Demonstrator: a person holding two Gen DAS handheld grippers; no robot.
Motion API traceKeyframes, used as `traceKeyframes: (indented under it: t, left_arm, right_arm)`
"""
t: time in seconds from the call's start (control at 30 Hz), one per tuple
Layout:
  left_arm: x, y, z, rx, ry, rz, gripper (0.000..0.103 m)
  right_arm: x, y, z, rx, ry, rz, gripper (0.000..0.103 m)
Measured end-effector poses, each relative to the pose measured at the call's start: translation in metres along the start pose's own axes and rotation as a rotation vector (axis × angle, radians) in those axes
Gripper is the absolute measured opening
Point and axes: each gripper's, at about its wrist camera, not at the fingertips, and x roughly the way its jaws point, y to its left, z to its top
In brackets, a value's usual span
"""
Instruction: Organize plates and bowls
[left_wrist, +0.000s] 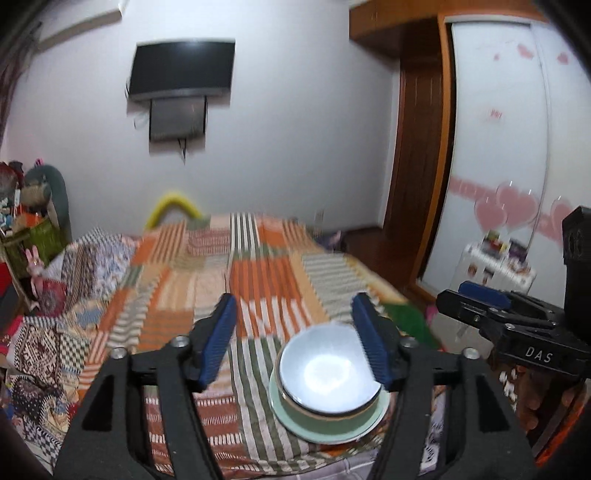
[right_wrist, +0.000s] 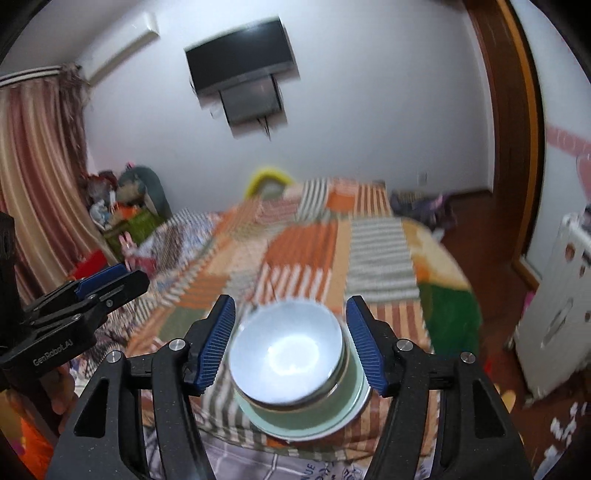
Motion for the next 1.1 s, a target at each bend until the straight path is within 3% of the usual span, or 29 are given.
traceKeyframes:
  t: [0.1, 0.17, 0.37, 0.5, 1.1]
  left_arm:
    - [-0.024, -0.001, 0.007, -0.003, -0.064, -0.005, 0.078]
    - [-0.035, 0.0, 0.009, -0.009, -0.096, -0.005, 0.093]
    - [-0.06, 0.0, 0.008, -0.002, -0.176, 0.025, 0.102]
    - [-0.065, -0.003, 0.005, 0.013, -0.188, 0.032, 0.102]
    - [-0.069, -0.004, -0.004, 0.021, -0.197, 0.045, 0.103]
  right_arm:
    - [-0.021, 0.008, 0.006, -0.017, -0.069, 0.006, 0.067]
    - [-0.031, 0.013, 0.009, -0.027, -0.11, 0.007, 0.077]
    - [-0.048, 0.032, 0.011, -0.1, -0.194, 0.0, 0.088]
    - [-0.052, 0.039, 0.011, -0.127, -0.232, -0.002, 0.102]
    - [-0.058, 0.037, 0.002, -0.114, -0.255, -0.012, 0.102]
